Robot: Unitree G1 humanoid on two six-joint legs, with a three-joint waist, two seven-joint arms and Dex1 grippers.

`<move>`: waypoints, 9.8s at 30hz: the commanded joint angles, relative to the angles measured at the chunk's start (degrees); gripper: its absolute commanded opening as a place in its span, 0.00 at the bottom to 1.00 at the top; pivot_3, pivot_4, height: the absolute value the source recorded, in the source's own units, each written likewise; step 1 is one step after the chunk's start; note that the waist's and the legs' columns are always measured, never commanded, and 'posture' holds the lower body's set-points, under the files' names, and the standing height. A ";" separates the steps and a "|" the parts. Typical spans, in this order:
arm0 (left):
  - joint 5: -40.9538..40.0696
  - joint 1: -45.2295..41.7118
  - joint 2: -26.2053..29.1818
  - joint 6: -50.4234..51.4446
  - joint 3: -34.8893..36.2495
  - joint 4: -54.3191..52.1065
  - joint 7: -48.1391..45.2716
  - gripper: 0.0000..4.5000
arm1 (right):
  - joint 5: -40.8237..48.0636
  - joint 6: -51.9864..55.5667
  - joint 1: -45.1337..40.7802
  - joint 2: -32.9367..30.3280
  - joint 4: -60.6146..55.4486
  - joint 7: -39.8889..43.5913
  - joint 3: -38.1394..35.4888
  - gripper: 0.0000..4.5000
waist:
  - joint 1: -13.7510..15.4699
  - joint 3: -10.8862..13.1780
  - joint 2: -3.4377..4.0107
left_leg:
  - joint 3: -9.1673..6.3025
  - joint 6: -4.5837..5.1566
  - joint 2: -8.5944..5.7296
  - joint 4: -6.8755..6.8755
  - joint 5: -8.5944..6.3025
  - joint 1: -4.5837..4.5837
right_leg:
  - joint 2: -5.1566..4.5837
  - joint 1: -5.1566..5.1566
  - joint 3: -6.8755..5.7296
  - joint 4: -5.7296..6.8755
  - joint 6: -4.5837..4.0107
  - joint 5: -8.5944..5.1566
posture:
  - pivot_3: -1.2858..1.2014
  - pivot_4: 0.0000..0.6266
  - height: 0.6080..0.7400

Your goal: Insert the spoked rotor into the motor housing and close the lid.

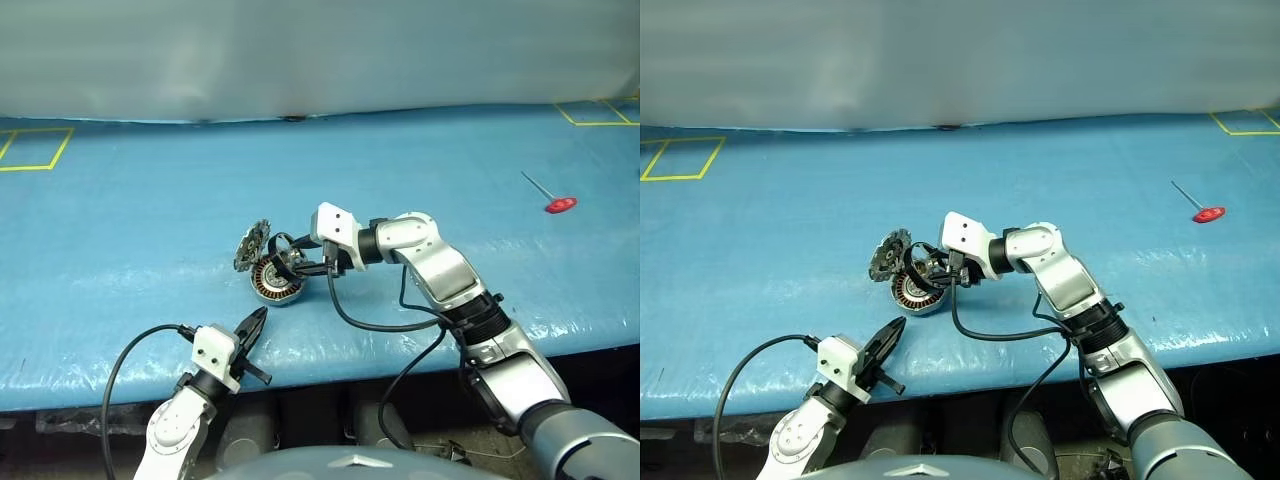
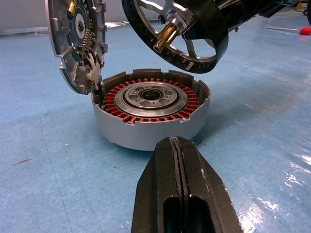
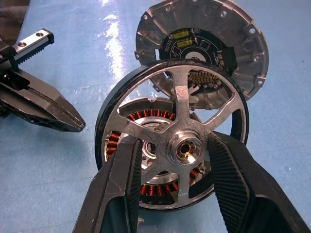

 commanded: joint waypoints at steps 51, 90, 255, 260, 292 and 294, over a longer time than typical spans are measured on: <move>0.13 -0.45 -1.01 -1.60 -0.28 -0.65 0.27 0.00 | -4.34 -4.13 -2.04 0.56 4.90 1.21 6.23 0.38 | -0.10 -0.10 -0.12 | 0.00 -0.01 0.03 0.00 0.00 0.10 | 0.03 0.06 0.01 0.01 -0.18 -0.10 | 0.52 0.24 1.00; 0.10 -0.55 -0.90 -0.44 -1.49 -0.92 0.53 0.00 | -0.39 0.34 -3.88 -1.12 -1.86 3.03 2.49 0.99 | 0.00 -0.09 -0.12 | -0.01 0.00 0.01 0.00 0.00 0.01 | 0.00 0.00 0.00 -0.01 -0.18 -0.10 | 0.52 0.24 1.00; -17.45 -46.49 17.45 31.58 5.41 14.54 -37.36 0.00 | 1.86 -20.65 40.83 8.62 -9.16 -33.81 -5.37 0.00 | 0.11 -0.14 -0.84 | -0.07 -0.18 0.03 0.05 0.13 0.03 | 0.26 0.08 0.24 0.01 0.11 0.03 | 0.52 0.24 1.00; -17.40 -45.06 17.56 32.31 4.59 13.43 -37.72 0.00 | 1.51 -20.59 40.79 8.65 -8.92 -33.79 -5.34 0.00 | 0.10 -0.14 -0.84 | -0.06 -0.17 0.04 0.05 0.13 0.03 | 0.28 0.07 0.28 0.00 0.11 0.03 | 0.52 0.24 1.00; -13.20 -37.32 12.44 32.21 2.08 14.06 -30.64 0.00 | 4.46 -16.25 40.49 9.19 -11.70 -33.35 -7.02 0.00 | 0.10 -0.37 -0.75 | 0.00 -0.11 0.04 0.08 0.21 0.25 | 0.36 0.23 0.54 0.03 0.03 0.02 | 0.52 0.24 1.00; -14.31 -36.73 12.51 32.78 2.71 12.43 -30.87 0.00 | 5.76 -15.22 40.06 9.28 -12.72 -33.15 -7.82 0.00 | 0.11 -0.37 -0.75 | 0.00 -0.11 0.04 0.08 0.21 0.25 | 0.35 0.21 0.54 0.03 0.03 0.03 | 0.52 0.24 1.00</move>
